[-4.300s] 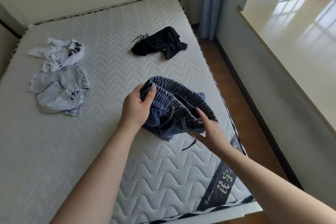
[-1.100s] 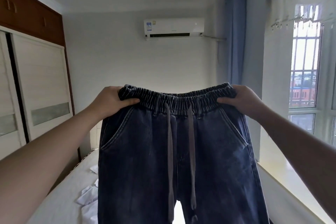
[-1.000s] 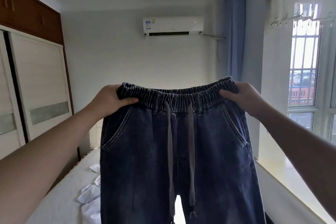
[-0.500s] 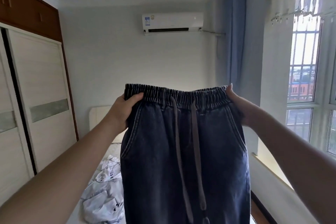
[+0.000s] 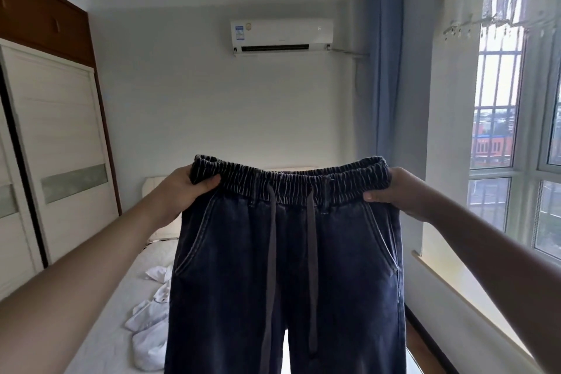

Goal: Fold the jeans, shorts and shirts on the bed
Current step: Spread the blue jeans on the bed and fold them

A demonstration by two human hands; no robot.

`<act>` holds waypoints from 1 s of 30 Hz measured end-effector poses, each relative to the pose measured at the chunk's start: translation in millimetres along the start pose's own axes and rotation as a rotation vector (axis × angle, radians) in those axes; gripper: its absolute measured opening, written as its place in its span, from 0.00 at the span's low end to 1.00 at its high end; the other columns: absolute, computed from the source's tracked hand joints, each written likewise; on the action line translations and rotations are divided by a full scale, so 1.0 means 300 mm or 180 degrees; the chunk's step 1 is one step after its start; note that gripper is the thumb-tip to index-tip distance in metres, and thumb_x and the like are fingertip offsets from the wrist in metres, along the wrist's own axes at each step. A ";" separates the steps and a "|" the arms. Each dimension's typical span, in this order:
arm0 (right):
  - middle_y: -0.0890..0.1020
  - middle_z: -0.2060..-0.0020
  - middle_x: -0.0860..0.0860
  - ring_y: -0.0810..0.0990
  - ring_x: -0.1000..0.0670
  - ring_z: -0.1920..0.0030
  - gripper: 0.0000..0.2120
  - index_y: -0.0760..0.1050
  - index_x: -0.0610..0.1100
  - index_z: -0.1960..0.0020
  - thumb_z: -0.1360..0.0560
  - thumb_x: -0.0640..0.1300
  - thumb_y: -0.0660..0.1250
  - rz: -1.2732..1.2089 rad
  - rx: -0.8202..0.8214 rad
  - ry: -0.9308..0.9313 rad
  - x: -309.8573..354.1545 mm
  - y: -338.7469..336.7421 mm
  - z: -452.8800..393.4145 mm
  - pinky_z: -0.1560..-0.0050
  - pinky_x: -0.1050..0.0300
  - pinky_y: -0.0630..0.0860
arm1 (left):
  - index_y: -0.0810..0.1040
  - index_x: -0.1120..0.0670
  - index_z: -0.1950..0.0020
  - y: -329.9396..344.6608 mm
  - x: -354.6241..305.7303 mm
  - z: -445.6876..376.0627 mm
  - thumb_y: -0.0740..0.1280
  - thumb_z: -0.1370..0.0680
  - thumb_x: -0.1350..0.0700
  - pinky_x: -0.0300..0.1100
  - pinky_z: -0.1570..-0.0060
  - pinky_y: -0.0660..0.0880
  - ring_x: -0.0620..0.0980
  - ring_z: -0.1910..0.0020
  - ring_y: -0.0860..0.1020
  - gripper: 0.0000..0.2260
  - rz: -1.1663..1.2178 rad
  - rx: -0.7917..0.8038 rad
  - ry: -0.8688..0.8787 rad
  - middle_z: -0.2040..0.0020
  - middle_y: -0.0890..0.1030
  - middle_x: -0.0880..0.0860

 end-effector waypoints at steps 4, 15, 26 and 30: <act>0.86 0.57 0.43 0.85 0.46 0.55 0.13 0.81 0.38 0.53 0.37 0.41 0.75 -0.0752 -0.0162 0.0064 -0.009 0.024 0.011 0.54 0.57 0.81 | 0.82 0.52 0.50 -0.009 0.008 0.009 0.71 0.30 0.48 0.33 0.58 0.77 0.44 0.56 0.83 0.12 -0.0120 0.0141 0.0048 0.55 0.86 0.49; 0.86 0.56 0.42 0.85 0.45 0.57 0.20 0.84 0.42 0.55 0.33 0.59 0.72 -0.1857 -0.0971 0.0090 0.011 0.080 -0.016 0.59 0.55 0.81 | 0.87 0.54 0.53 0.040 0.068 0.037 0.72 0.27 0.51 0.42 0.59 0.80 0.53 0.53 0.85 0.09 0.1326 -0.0053 -0.0452 0.50 0.85 0.57; 0.85 0.64 0.48 0.83 0.49 0.62 0.32 0.82 0.46 0.57 0.40 0.74 0.69 -0.1220 -0.1945 0.0573 0.017 0.314 0.032 0.57 0.50 0.82 | 0.81 0.59 0.55 0.369 0.087 0.137 0.70 0.24 0.52 0.62 0.48 0.77 0.60 0.54 0.82 0.10 0.1587 -0.1498 -0.0754 0.53 0.83 0.64; 0.81 0.68 0.57 0.76 0.62 0.72 0.17 0.76 0.55 0.61 0.29 0.68 0.64 -0.0036 -0.1892 0.0112 0.117 0.401 0.077 0.73 0.69 0.69 | 0.78 0.59 0.60 0.418 0.047 0.160 0.66 0.23 0.45 0.58 0.57 0.78 0.55 0.64 0.80 0.17 0.0673 -0.1639 -0.0329 0.63 0.82 0.58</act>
Point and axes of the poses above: each hand's wrist, its own z-axis away from the middle knuckle, its own y-axis out of the palm, x = y × z, the point moved 7 cm from there along -z, towards the middle knuckle
